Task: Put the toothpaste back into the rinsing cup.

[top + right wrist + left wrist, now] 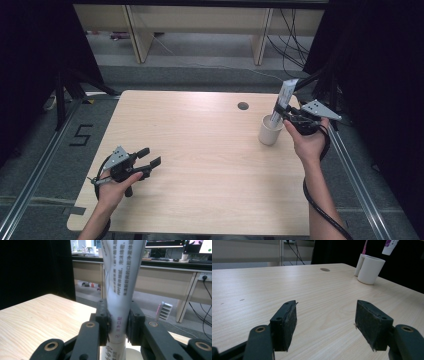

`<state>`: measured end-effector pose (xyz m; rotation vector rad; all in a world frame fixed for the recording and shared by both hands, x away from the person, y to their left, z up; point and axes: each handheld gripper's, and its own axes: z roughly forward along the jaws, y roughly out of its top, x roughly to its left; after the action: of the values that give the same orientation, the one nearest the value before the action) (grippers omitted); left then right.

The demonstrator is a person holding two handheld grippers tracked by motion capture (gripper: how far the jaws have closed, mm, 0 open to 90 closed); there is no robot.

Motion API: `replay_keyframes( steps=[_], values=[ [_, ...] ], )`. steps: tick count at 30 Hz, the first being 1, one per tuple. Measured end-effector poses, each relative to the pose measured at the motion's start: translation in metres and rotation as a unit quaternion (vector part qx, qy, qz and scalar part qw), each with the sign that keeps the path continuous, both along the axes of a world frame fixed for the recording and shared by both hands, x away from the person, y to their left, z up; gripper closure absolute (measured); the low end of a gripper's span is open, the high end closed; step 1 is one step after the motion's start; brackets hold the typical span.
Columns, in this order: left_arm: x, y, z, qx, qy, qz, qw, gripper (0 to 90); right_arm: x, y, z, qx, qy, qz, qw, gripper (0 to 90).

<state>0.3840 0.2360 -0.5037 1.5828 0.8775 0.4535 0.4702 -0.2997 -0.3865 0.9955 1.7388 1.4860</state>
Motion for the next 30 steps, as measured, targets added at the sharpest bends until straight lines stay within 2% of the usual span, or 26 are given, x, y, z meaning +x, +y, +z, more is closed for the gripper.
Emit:
replay_keyframes(
  steps=[3,4,6,8,9,11,14,16,17,20,24,28,30],
  values=[
    [0.000,0.000,0.000,0.000,-0.001,0.001,1.0000,33.3,0.001,-0.001,0.000,-0.002,-0.004,-0.007,1.0000,75.4],
    [0.000,0.000,0.000,0.004,-0.001,0.001,1.0000,33.4,0.002,-0.001,-0.001,0.003,0.001,-0.007,1.0000,75.4],
    [0.001,0.000,-0.002,0.007,-0.006,0.002,1.0000,33.4,0.004,-0.002,-0.001,0.000,-0.005,-0.008,1.0000,75.4],
    [0.000,0.000,-0.003,0.012,-0.005,0.006,0.9999,33.3,0.003,-0.001,-0.001,-0.003,0.011,-0.017,0.9998,75.4],
    [0.001,0.000,-0.004,0.015,-0.007,0.006,0.9999,33.4,0.004,-0.001,-0.002,-0.002,0.002,-0.017,0.9999,75.3],
    [0.001,0.000,-0.005,0.023,-0.005,0.011,0.9997,33.4,0.006,-0.001,-0.004,-0.002,0.000,-0.019,0.9998,75.3],
    [0.002,0.001,-0.008,0.019,-0.010,0.013,0.9997,33.3,0.008,-0.001,-0.006,0.001,0.002,-0.018,0.9998,75.3],
    [0.001,0.002,-0.008,0.023,-0.006,0.019,0.9995,33.3,0.010,-0.002,-0.007,-0.003,0.002,-0.020,0.9998,75.3],
    [0.001,0.002,-0.009,0.023,-0.007,0.021,0.9995,33.3,0.010,-0.001,-0.008,0.004,0.003,-0.023,0.9997,75.3],
    [0.002,0.003,-0.011,0.026,-0.011,0.023,0.9993,33.1,0.011,-0.001,-0.009,-0.002,0.001,-0.024,0.9997,75.3],
    [0.002,0.003,-0.014,0.030,-0.014,0.024,0.9991,32.9,0.012,0.000,-0.011,0.001,0.010,-0.032,0.9994,75.3],
    [0.002,0.003,-0.014,0.030,-0.022,0.027,0.9989,32.8,0.015,0.000,-0.014,-0.002,0.002,-0.031,0.9995,75.3],
    [0.001,0.004,-0.014,0.031,-0.022,0.032,0.9988,32.6,0.014,0.001,-0.016,0.003,0.012,-0.032,0.9994,75.3]
  ],
)
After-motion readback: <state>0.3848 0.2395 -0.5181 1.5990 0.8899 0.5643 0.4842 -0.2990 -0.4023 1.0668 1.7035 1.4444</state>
